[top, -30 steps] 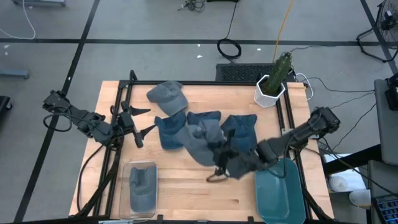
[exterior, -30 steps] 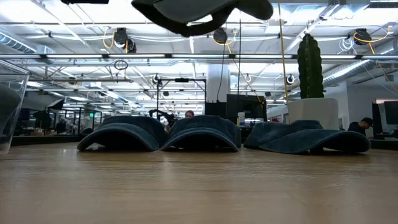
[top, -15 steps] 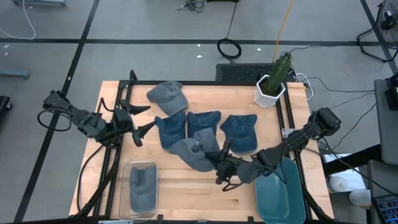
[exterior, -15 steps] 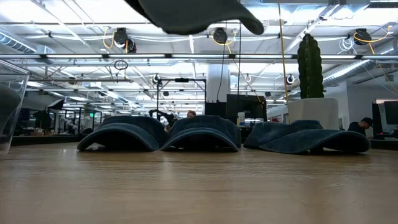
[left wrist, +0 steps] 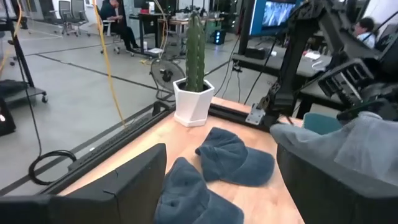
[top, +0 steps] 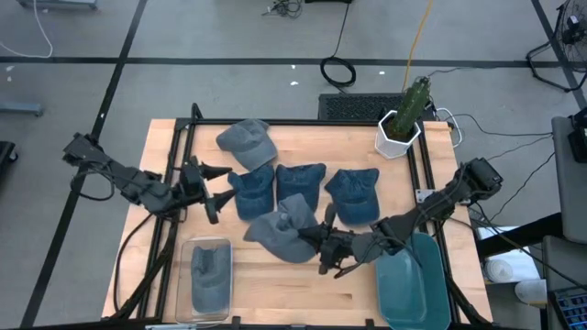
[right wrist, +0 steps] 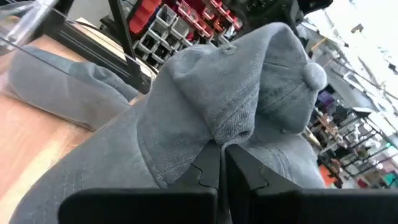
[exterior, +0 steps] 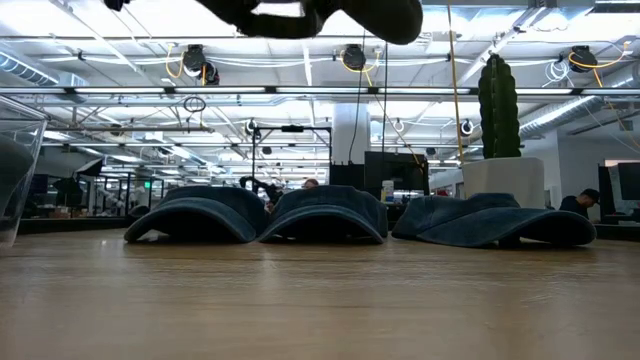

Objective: Pick & Place hat
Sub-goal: Put the right gray cap into the transparent bin

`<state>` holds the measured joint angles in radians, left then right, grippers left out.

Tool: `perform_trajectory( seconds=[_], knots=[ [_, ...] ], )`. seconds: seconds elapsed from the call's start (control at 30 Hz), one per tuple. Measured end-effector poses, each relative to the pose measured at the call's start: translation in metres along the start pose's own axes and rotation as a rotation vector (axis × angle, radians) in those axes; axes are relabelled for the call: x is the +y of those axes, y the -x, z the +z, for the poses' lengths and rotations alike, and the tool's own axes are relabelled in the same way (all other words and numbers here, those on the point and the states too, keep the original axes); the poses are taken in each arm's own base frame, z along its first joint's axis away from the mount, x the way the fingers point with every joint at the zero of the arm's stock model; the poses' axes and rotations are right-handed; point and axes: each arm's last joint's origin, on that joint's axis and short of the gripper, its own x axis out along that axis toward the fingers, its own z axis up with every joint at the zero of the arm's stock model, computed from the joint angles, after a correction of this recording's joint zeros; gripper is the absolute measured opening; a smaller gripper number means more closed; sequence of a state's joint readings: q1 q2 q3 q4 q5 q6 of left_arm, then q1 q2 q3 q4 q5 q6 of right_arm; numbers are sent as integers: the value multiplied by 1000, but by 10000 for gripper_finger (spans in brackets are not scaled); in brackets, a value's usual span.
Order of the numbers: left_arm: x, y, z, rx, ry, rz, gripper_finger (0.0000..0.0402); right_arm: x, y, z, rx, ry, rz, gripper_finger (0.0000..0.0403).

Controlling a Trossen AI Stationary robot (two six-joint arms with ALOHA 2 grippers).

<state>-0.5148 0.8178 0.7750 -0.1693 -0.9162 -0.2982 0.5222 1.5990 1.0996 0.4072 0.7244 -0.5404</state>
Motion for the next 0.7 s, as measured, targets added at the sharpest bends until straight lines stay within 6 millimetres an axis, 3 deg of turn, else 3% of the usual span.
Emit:
perform_trajectory(
  seconds=[0.3,0.4,0.6,0.7],
  knots=[
    [-9,-20,-12,39,-31,54,310,-5,-7,-8,35,-23,10,0],
    [-7,-24,-12,65,-18,0,310,-5,-7,-8,38,-25,10,0],
    [1,-34,17,203,107,-263,309,-6,-8,-9,41,-25,7,0],
    [7,-41,30,255,101,-263,302,-8,-9,-10,46,-27,1,0]
  ],
)
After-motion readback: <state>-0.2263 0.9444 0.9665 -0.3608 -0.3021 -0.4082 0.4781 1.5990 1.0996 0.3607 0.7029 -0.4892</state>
